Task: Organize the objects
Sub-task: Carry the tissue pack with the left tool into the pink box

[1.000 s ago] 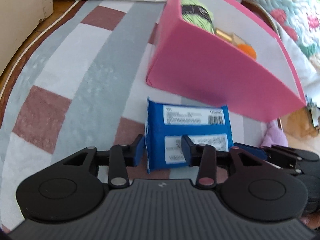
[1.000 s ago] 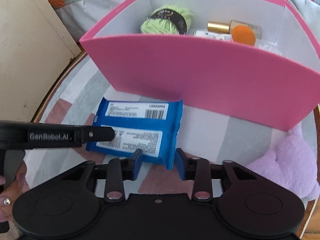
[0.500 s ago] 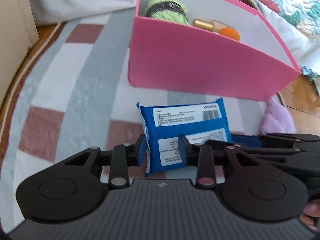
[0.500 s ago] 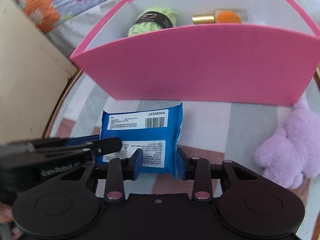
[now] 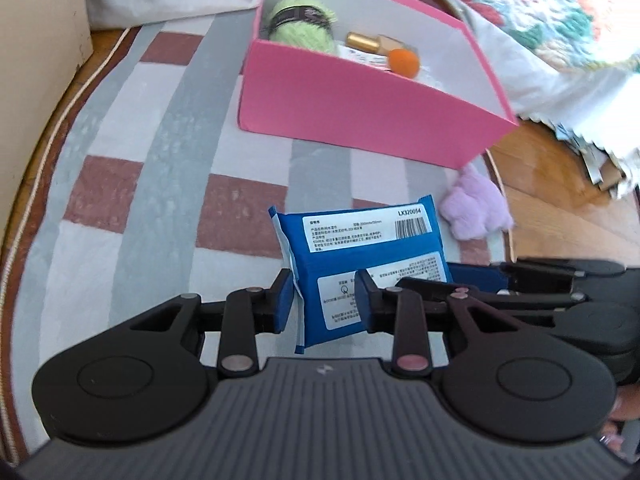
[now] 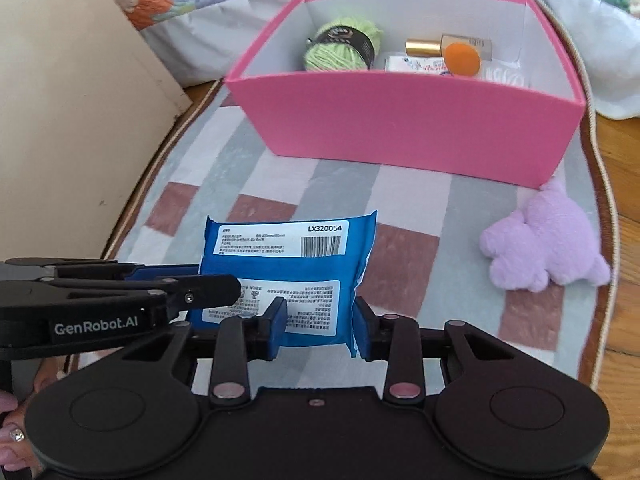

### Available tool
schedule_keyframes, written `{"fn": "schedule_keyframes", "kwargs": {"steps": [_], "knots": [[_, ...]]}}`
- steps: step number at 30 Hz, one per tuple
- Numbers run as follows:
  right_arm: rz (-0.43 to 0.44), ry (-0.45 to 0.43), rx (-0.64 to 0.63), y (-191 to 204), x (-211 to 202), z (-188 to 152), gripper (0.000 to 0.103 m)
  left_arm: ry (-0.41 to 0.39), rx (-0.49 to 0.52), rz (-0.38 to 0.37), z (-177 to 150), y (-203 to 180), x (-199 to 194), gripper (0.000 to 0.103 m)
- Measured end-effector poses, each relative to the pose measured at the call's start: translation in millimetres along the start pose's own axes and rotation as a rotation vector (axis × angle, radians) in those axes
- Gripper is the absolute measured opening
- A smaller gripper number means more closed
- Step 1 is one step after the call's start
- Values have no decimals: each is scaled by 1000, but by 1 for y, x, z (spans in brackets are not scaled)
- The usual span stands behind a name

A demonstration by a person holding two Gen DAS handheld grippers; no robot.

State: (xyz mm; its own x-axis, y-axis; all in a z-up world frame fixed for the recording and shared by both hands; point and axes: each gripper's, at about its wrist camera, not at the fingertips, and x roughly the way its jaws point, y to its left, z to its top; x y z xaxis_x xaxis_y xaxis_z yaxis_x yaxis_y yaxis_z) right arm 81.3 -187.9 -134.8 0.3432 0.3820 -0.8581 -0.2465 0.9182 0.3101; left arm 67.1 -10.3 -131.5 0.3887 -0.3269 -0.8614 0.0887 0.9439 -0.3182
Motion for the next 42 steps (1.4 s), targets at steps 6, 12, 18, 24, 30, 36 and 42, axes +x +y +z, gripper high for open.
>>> {"fn": "schedule_keyframes", "kwargs": {"steps": [6, 12, 18, 24, 30, 36, 42], "knots": [[5, 9, 8, 15, -36, 0, 42, -2, 56, -11, 3, -15, -39, 32], [13, -9, -31, 30, -75, 4, 43, -15, 72, -34, 6, -24, -80, 33], [21, -39, -68, 43, -106, 11, 45, -39, 94, -43, 13, -33, -113, 34], [24, -84, -133, 56, -131, 20, 45, -100, 123, -30, 23, -45, -143, 36], [26, -129, -186, 62, -147, 35, 46, -161, 161, -10, 40, -56, -164, 37], [18, -165, -229, 62, -151, 57, 48, -198, 169, 0, 68, -61, -165, 37], [-4, -182, -235, 47, -138, 92, 48, -226, 193, -5, 104, -61, -146, 37]]}}
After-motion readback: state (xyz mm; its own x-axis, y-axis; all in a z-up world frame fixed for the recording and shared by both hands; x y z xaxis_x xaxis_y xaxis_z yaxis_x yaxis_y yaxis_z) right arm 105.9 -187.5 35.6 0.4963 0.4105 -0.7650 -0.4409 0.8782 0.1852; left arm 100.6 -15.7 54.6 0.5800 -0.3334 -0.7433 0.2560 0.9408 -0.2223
